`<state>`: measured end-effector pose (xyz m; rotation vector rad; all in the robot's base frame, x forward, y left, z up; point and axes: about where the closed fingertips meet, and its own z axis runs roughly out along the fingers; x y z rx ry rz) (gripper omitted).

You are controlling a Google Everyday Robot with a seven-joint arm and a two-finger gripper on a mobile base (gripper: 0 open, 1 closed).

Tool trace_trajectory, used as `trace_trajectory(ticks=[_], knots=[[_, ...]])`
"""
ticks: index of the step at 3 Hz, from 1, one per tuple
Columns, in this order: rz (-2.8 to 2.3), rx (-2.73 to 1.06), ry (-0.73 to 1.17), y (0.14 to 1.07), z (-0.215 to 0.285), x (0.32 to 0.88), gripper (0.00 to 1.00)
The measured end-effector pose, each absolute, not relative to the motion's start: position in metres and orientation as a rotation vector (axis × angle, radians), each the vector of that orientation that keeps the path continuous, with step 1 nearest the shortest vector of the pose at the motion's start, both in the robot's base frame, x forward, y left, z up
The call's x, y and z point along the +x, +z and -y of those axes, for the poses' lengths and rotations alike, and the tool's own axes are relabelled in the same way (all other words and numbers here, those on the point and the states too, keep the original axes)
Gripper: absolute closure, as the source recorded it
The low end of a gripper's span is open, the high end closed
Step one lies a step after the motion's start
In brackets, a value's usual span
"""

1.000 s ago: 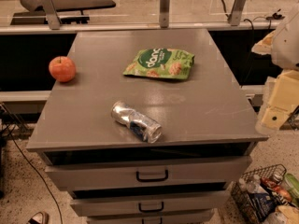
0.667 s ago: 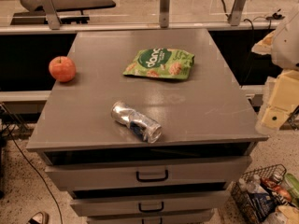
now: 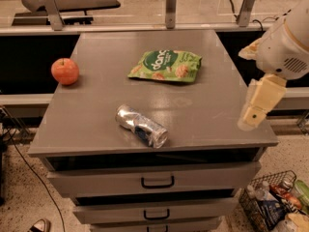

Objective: Pick green rice chip bag

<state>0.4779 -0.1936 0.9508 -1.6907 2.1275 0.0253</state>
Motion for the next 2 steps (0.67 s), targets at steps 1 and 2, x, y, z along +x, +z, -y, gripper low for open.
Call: trace_trajectory(ticks=[1,2], knots=[[-2.048,-1.668,0.071,0.939,0.176,0.516,0.0],[-1.98,-1.624,0.133,0.932,0.157,0.561,0.0]])
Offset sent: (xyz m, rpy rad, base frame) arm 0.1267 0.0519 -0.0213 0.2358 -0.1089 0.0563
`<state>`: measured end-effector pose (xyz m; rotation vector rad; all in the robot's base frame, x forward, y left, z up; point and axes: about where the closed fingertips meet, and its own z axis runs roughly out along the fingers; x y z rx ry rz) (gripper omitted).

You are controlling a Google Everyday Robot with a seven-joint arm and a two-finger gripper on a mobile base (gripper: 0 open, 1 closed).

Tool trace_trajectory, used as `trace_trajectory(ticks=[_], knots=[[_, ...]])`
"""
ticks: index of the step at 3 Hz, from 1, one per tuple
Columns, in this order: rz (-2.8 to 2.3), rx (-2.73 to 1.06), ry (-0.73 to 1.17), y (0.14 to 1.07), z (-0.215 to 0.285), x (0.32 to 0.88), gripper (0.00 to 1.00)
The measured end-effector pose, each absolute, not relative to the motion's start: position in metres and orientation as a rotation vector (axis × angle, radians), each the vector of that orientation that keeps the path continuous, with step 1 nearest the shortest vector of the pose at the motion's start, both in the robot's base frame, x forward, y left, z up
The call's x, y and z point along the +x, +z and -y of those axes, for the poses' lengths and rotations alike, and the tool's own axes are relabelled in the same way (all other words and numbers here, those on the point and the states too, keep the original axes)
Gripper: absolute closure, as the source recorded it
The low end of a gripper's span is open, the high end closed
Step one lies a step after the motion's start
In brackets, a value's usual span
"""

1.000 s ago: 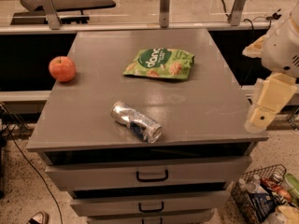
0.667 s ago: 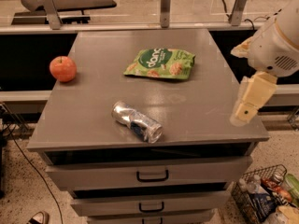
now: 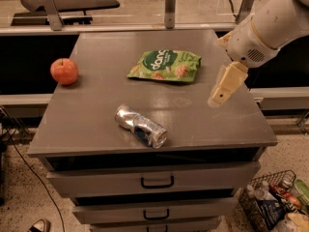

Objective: Pick green rice chip bag

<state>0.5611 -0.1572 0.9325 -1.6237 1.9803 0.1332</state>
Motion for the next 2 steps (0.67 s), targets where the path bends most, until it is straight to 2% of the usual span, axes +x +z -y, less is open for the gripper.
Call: trace_trajectory(ticks=[1,2], knots=[[-1.98,-1.624,0.133,0.932,0.157,0.561,0.0],[-1.949,-1.543,0.156,0.925,0.147,0.587,0.0]])
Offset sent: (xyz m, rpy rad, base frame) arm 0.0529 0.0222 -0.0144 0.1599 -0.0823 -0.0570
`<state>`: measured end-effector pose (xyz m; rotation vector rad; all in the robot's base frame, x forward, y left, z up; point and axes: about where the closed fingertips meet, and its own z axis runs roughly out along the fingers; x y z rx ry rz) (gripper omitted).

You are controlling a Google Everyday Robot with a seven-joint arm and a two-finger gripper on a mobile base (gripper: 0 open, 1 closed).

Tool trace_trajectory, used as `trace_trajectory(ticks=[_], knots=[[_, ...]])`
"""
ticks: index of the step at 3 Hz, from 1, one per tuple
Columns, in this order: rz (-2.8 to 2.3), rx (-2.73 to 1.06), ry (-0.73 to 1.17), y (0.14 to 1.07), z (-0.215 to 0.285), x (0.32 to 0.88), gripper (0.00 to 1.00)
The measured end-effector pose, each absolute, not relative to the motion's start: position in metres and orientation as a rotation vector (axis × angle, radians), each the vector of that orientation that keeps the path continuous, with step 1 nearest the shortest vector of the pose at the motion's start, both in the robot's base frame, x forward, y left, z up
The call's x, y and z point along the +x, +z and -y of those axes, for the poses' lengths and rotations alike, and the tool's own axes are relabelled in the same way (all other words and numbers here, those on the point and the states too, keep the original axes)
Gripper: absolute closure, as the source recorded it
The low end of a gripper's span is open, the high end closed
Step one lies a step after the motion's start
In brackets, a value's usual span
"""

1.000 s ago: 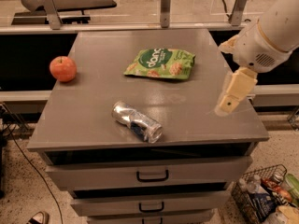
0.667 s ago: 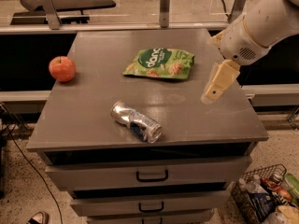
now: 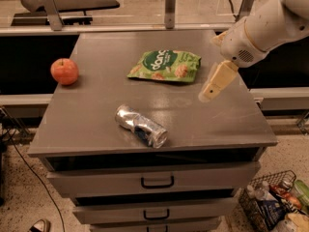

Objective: Pick green rice chip bag

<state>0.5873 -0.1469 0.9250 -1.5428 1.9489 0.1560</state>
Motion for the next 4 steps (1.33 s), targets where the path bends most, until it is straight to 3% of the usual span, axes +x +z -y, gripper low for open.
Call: trace_trajectory(ticks=[3,4], knots=[[-1.912,-1.298,0.129,0.884,0.147,0.713,0.0],[-1.904,-1.265,0.119,0.872,0.151,0.74,0.18]])
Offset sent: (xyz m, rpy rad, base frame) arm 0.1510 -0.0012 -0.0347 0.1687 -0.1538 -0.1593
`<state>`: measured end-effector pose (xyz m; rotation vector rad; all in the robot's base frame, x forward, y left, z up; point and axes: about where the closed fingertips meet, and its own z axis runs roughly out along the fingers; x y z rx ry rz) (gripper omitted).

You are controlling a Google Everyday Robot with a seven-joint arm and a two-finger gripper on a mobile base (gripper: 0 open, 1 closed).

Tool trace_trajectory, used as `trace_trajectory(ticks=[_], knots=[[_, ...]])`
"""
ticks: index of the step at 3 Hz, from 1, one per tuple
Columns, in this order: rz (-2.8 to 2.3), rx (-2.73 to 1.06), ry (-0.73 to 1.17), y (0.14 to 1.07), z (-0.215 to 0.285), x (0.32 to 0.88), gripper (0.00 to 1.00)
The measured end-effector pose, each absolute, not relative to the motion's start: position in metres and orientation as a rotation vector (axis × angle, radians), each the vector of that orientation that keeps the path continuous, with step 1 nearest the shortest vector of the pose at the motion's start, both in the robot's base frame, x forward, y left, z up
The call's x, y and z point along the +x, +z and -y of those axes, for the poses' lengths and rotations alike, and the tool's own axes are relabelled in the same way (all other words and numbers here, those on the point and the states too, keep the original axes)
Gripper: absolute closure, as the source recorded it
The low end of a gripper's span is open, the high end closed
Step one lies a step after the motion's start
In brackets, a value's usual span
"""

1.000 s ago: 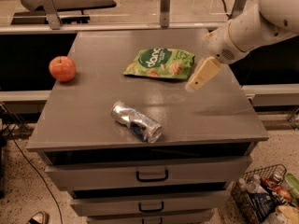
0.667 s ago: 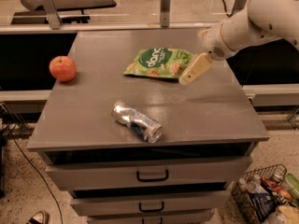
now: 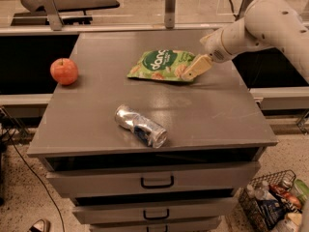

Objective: Pick green rice chip bag

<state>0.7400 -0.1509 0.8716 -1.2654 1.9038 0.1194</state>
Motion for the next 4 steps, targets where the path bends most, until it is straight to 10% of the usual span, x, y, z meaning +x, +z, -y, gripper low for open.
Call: trace_trajectory(ticks=[4], knots=[[-1.845,-1.237,0.098,0.88,0.152,0.748,1.0]])
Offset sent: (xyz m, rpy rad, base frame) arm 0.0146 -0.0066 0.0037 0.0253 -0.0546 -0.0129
